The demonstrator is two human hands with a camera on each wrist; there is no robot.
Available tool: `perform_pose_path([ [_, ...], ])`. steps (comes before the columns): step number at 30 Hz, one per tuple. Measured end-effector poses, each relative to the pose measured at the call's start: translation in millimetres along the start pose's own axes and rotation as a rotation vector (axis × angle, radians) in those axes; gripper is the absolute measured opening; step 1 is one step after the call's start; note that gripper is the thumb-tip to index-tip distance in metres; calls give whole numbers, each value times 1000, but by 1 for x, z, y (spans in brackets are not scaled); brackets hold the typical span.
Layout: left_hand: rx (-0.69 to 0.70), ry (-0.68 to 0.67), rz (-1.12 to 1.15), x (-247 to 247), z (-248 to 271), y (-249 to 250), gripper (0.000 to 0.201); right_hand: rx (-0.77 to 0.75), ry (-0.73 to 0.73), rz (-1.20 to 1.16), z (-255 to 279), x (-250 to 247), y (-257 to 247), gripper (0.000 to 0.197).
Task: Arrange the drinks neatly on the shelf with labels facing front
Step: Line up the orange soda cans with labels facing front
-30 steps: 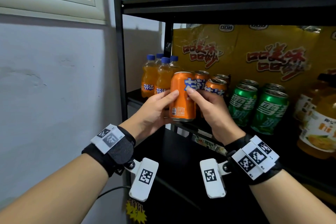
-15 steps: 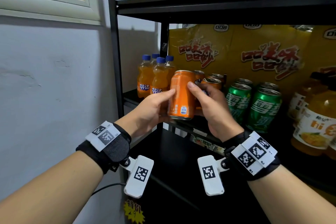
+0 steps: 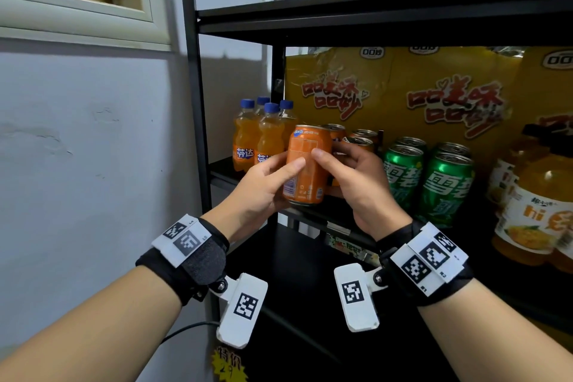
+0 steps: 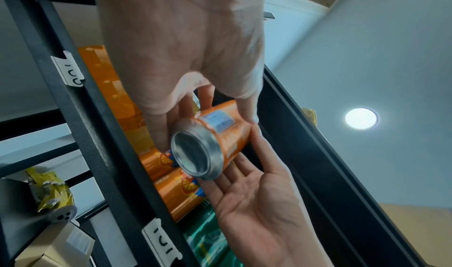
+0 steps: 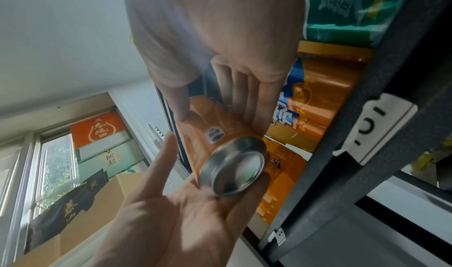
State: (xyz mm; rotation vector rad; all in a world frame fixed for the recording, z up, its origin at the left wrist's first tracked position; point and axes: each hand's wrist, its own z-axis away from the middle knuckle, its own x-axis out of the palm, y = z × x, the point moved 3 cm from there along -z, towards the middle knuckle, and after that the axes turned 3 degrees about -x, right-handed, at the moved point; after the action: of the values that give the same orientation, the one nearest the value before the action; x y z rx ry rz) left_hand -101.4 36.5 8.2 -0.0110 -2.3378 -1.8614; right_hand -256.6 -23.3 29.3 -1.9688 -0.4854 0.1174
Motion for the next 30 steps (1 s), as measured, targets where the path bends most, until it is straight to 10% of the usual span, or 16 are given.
perform_pose_path([
  [4,-42,-10,17,0,0,-2,33,32,-34,20,-1,1,3,40],
  [11,7,27,-6,-1,1,-3,63,12,-88,127,-5,0,0,38],
  [30,-82,-34,74,-1,5,-2,46,12,8,113,-3,7,7,50],
])
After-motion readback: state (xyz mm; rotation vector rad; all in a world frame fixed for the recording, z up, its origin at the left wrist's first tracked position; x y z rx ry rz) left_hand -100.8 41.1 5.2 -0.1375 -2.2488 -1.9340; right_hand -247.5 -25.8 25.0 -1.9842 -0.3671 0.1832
